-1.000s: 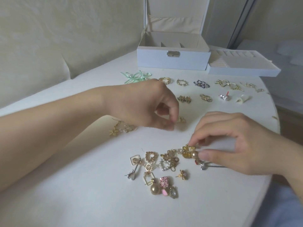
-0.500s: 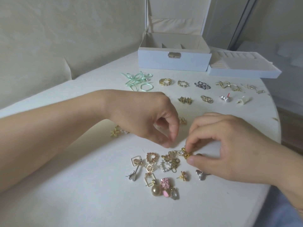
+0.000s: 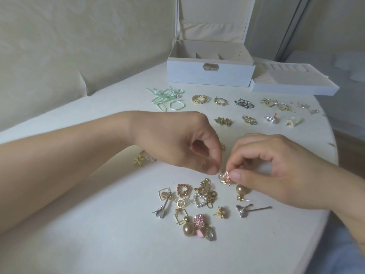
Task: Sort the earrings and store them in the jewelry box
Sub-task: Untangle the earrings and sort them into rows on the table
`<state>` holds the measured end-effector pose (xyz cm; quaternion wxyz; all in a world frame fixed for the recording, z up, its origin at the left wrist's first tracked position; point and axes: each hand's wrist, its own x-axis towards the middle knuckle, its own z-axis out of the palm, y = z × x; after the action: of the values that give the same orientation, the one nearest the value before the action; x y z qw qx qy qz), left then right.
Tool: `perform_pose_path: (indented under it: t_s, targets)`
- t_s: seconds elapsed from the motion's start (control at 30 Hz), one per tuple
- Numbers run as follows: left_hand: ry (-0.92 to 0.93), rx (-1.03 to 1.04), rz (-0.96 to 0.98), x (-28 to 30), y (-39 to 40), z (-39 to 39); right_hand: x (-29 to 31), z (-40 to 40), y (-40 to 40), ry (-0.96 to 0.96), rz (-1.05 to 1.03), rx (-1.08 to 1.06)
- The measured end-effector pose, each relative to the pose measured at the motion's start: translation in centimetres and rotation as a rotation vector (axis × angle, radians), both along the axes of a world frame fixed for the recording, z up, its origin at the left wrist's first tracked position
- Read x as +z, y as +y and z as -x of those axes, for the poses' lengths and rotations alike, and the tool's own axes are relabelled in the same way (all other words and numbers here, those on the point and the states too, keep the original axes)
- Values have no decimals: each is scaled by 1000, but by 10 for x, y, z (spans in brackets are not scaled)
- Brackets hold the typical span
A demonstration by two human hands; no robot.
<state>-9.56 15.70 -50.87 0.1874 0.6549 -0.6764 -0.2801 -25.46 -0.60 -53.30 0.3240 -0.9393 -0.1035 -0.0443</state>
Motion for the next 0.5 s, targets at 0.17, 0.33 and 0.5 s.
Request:
perform_pose_path:
  t_s: [0.17,0.33,0.5]
  targets:
    - [91,61,4,-3,-2,8,-4,-3,-2,15,-110,-43]
    - [110,120,74,-2,-2,13,-8,-6,-1,-19,-164,-85]
    - [121,118,73,-1,-1,11,-7,-5,-1,-9,-175,-82]
